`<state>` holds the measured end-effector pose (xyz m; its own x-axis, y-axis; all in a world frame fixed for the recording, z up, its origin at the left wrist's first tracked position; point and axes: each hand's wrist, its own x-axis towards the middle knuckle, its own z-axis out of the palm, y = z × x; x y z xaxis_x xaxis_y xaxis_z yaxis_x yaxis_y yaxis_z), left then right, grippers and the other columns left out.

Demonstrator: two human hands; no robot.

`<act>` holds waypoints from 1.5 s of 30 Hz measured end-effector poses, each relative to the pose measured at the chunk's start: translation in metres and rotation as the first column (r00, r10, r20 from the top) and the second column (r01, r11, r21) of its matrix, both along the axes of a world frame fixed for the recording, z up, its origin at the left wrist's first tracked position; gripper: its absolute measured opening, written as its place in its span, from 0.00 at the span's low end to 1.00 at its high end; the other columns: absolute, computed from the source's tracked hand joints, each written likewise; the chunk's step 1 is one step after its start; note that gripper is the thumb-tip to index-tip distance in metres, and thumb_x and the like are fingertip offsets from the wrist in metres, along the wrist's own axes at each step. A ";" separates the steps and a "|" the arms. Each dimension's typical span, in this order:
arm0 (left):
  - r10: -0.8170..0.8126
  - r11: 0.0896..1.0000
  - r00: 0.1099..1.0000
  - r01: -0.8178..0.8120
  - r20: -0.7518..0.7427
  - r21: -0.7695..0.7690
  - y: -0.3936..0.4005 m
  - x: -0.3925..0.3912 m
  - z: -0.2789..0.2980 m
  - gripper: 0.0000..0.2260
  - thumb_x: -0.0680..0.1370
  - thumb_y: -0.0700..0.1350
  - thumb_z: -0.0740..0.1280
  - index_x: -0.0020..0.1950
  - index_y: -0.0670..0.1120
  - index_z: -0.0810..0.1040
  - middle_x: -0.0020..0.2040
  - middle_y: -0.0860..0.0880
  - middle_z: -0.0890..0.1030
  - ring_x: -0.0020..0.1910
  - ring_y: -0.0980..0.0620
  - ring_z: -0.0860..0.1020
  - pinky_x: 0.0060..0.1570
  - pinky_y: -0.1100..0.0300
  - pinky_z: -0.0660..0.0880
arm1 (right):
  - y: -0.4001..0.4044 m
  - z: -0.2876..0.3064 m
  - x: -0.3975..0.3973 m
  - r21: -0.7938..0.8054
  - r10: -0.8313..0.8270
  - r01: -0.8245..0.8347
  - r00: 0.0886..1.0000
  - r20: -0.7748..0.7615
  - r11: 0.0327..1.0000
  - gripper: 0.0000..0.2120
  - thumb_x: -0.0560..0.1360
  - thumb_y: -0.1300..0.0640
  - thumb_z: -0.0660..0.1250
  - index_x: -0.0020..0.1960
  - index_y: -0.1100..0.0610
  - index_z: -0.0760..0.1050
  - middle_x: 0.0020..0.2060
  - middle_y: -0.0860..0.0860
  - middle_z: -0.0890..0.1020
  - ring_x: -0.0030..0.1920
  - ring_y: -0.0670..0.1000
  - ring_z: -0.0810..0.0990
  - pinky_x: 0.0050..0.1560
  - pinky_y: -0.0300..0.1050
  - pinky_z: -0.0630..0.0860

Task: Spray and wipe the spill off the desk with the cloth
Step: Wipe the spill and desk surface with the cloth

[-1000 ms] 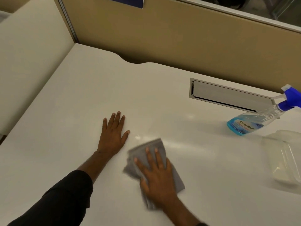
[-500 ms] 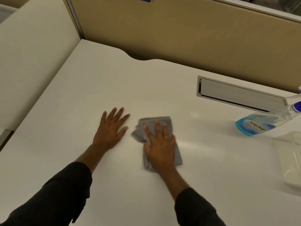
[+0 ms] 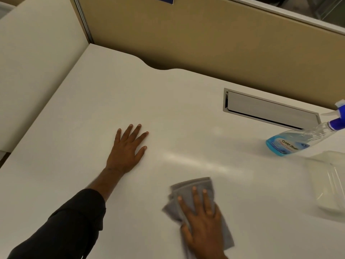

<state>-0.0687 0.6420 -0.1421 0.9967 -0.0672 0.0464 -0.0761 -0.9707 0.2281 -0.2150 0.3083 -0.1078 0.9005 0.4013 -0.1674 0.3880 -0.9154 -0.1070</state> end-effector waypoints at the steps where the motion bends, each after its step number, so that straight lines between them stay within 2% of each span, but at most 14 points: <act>1: -0.001 1.000 1.000 0.001 -0.001 0.000 0.000 0.000 0.000 0.25 0.82 0.59 0.51 0.79 0.56 0.58 0.81 0.51 0.55 0.80 0.48 0.50 0.77 0.41 0.49 | 0.020 -0.001 -0.004 0.010 0.037 -0.037 0.999 -0.021 0.999 0.42 0.64 0.39 0.65 0.78 0.39 0.62 0.79 0.55 0.63 0.77 0.65 0.63 0.62 0.66 0.71; 7: -0.007 1.000 1.000 0.007 -0.006 0.002 0.002 0.000 -0.003 0.26 0.81 0.59 0.51 0.79 0.57 0.57 0.81 0.52 0.54 0.80 0.49 0.49 0.77 0.41 0.48 | 0.115 -0.001 0.083 0.150 -0.025 0.028 0.999 -0.024 0.988 0.33 0.78 0.38 0.54 0.81 0.40 0.50 0.82 0.54 0.52 0.81 0.62 0.49 0.73 0.71 0.56; 10: -0.007 1.000 1.000 0.007 -0.010 0.008 0.002 0.001 -0.002 0.26 0.81 0.60 0.50 0.79 0.57 0.57 0.81 0.52 0.54 0.80 0.49 0.49 0.77 0.41 0.49 | 0.119 0.003 0.147 0.143 -0.123 0.129 0.991 -0.051 0.981 0.32 0.79 0.41 0.53 0.81 0.39 0.47 0.82 0.53 0.50 0.81 0.61 0.48 0.74 0.69 0.57; 15: 0.009 1.000 0.999 -0.008 -0.032 0.008 0.001 0.001 -0.001 0.25 0.82 0.60 0.49 0.79 0.59 0.55 0.81 0.54 0.52 0.80 0.51 0.47 0.77 0.42 0.48 | 0.041 0.007 0.212 0.053 -0.449 0.447 0.893 0.026 0.893 0.31 0.80 0.44 0.57 0.81 0.41 0.52 0.82 0.55 0.55 0.80 0.61 0.53 0.71 0.65 0.64; 18: 0.011 1.000 1.000 -0.011 -0.029 0.008 0.002 0.000 -0.001 0.25 0.82 0.61 0.49 0.79 0.59 0.55 0.81 0.54 0.52 0.81 0.51 0.47 0.77 0.42 0.47 | -0.022 0.007 0.204 0.017 -0.544 0.543 0.838 0.044 0.839 0.30 0.82 0.44 0.55 0.82 0.43 0.48 0.81 0.57 0.54 0.80 0.64 0.53 0.70 0.69 0.65; 21: 0.013 1.000 1.000 -0.013 -0.020 0.004 0.001 0.000 -0.002 0.25 0.82 0.60 0.49 0.79 0.58 0.55 0.81 0.53 0.53 0.81 0.51 0.47 0.77 0.42 0.48 | -0.053 0.003 0.168 -0.048 -0.527 0.529 0.849 0.046 0.847 0.31 0.83 0.44 0.53 0.82 0.46 0.46 0.82 0.59 0.52 0.79 0.65 0.54 0.68 0.71 0.68; 24: 0.014 1.000 1.000 -0.014 -0.012 0.004 0.001 0.001 -0.003 0.26 0.82 0.60 0.49 0.79 0.58 0.56 0.81 0.53 0.53 0.81 0.50 0.48 0.77 0.42 0.48 | -0.044 0.001 0.119 -0.055 -0.466 0.470 0.882 0.070 0.881 0.31 0.80 0.44 0.50 0.82 0.46 0.51 0.81 0.59 0.55 0.78 0.66 0.59 0.63 0.66 0.72; 27: 0.014 1.000 1.000 -0.014 -0.017 0.001 0.001 0.001 -0.003 0.26 0.81 0.60 0.49 0.79 0.58 0.56 0.81 0.53 0.53 0.81 0.50 0.47 0.77 0.42 0.48 | 0.001 -0.002 0.084 -0.021 -0.385 0.387 0.921 0.063 0.922 0.35 0.73 0.44 0.57 0.81 0.44 0.56 0.81 0.58 0.58 0.77 0.65 0.62 0.60 0.63 0.73; 29: 0.014 1.000 1.000 -0.014 -0.017 0.002 0.001 0.000 -0.003 0.26 0.81 0.60 0.49 0.79 0.58 0.56 0.81 0.53 0.53 0.81 0.50 0.48 0.77 0.42 0.48 | 0.046 -0.004 0.076 0.028 -0.306 0.306 0.952 0.016 0.952 0.38 0.72 0.43 0.58 0.81 0.41 0.53 0.81 0.57 0.56 0.78 0.66 0.61 0.63 0.65 0.70; 32: 0.004 1.000 1.000 -0.004 -0.017 -0.010 0.002 0.001 -0.002 0.26 0.81 0.60 0.50 0.79 0.58 0.56 0.81 0.53 0.54 0.80 0.50 0.49 0.77 0.42 0.48 | 0.103 -0.009 0.096 0.123 -0.144 0.144 0.990 -0.006 0.982 0.34 0.78 0.41 0.52 0.81 0.41 0.44 0.82 0.56 0.50 0.80 0.65 0.52 0.71 0.72 0.59; 35: -0.011 1.000 1.000 0.010 -0.019 -0.012 0.003 0.000 -0.001 0.26 0.81 0.60 0.49 0.79 0.57 0.56 0.81 0.52 0.54 0.81 0.50 0.48 0.77 0.41 0.49 | 0.124 -0.008 0.148 0.152 -0.082 0.088 0.996 -0.047 0.984 0.31 0.80 0.41 0.51 0.81 0.40 0.45 0.83 0.54 0.46 0.81 0.62 0.46 0.75 0.71 0.52; 38: -0.006 1.000 1.000 0.006 -0.024 0.000 0.002 0.000 0.001 0.26 0.81 0.60 0.49 0.79 0.57 0.56 0.81 0.52 0.53 0.81 0.50 0.48 0.77 0.41 0.49 | 0.113 -0.001 0.200 0.149 -0.128 0.134 0.991 -0.045 0.980 0.30 0.81 0.43 0.52 0.81 0.41 0.47 0.83 0.53 0.48 0.81 0.61 0.47 0.75 0.70 0.54; 42: -0.002 1.000 0.999 0.003 -0.036 0.008 0.000 -0.001 0.003 0.25 0.82 0.59 0.48 0.80 0.57 0.54 0.82 0.53 0.51 0.81 0.51 0.46 0.77 0.41 0.48 | 0.054 0.003 0.243 0.083 -0.363 0.358 0.931 0.041 0.930 0.31 0.80 0.45 0.54 0.81 0.40 0.47 0.82 0.54 0.54 0.80 0.63 0.54 0.71 0.67 0.62; 45: 0.009 1.000 0.999 -0.010 -0.050 -0.007 -0.001 0.000 0.006 0.24 0.83 0.57 0.44 0.79 0.57 0.55 0.82 0.54 0.51 0.81 0.51 0.46 0.77 0.42 0.47 | 0.022 0.003 0.258 0.030 -0.465 0.464 0.884 0.050 0.885 0.30 0.81 0.43 0.53 0.81 0.42 0.49 0.82 0.56 0.54 0.79 0.64 0.55 0.71 0.67 0.63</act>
